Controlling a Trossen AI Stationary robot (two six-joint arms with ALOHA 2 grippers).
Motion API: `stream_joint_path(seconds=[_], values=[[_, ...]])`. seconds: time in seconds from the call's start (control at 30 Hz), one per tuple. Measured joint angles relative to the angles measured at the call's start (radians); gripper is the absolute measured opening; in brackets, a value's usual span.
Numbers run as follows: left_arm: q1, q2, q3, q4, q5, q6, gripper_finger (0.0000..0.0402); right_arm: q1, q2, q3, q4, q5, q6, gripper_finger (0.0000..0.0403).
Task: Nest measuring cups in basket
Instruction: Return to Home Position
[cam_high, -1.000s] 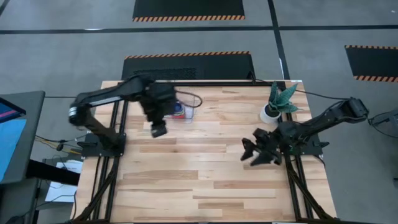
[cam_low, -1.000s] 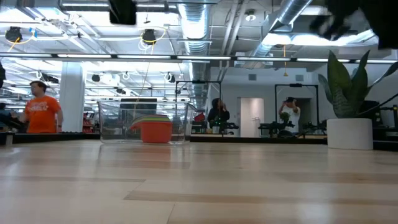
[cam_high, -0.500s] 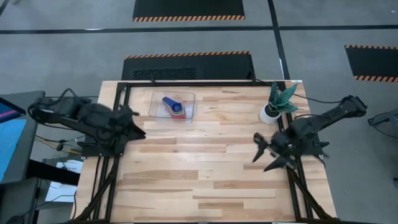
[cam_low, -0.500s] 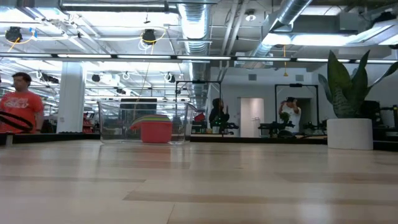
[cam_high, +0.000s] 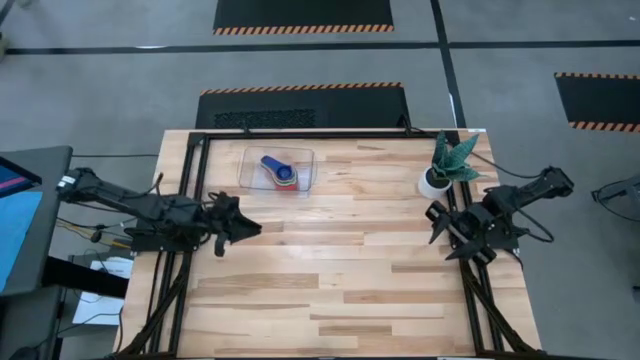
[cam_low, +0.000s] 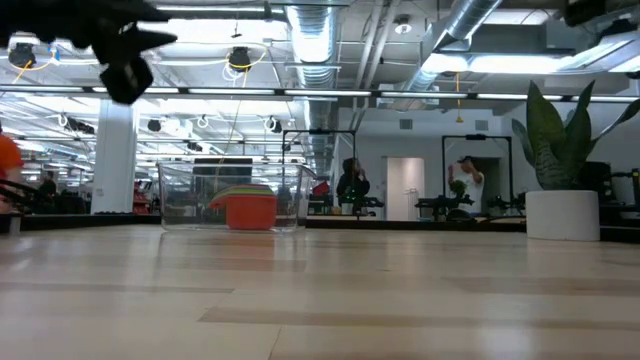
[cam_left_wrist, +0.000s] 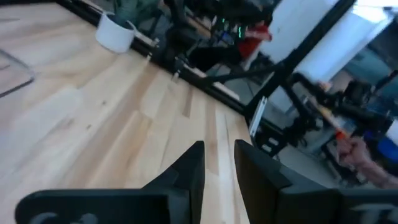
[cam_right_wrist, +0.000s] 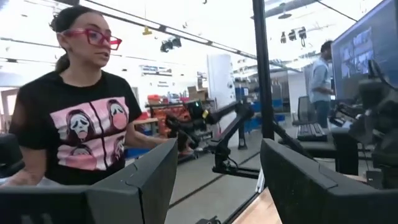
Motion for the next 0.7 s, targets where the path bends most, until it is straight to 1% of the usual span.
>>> stream_joint_path(seconds=[0.07, 0.13, 0.27, 0.37, 0.47, 0.6, 0.63, 0.7], values=[[0.008, -0.049, -0.063, 0.043, -0.004, -0.003, 0.0075, 0.0, -0.038, -0.015, -0.019, 0.0, -0.002, 0.0255], [0.017, -0.095, -0.106, 0.079, -0.014, 0.032, 0.0075, -0.003, -0.071, -0.025, -0.041, 0.0, -0.014, 0.0255], [0.04, -0.216, -0.161, 0.087, -0.05, 0.103, 0.0075, -0.016, -0.13, -0.077, -0.057, -0.001, -0.044, 0.0255], [0.054, -0.307, -0.184, 0.086, -0.045, 0.139, 0.0075, -0.024, -0.172, -0.11, -0.052, -0.001, -0.045, 0.0255], [0.06, -0.397, -0.212, 0.092, -0.039, 0.214, 0.0075, -0.029, -0.171, -0.134, -0.028, -0.02, -0.058, 0.0255], [0.063, -0.526, -0.28, 0.096, -0.03, 0.224, 0.0075, -0.028, -0.171, -0.152, -0.02, -0.04, -0.091, 0.0255], [0.063, -0.548, -0.292, 0.101, -0.017, 0.224, 0.0075, -0.029, -0.17, -0.152, -0.023, -0.045, -0.096, 0.0255], [0.063, -0.546, -0.295, 0.131, 0.004, 0.243, 0.0075, -0.028, -0.171, -0.152, -0.022, -0.057, -0.11, 0.0255]])
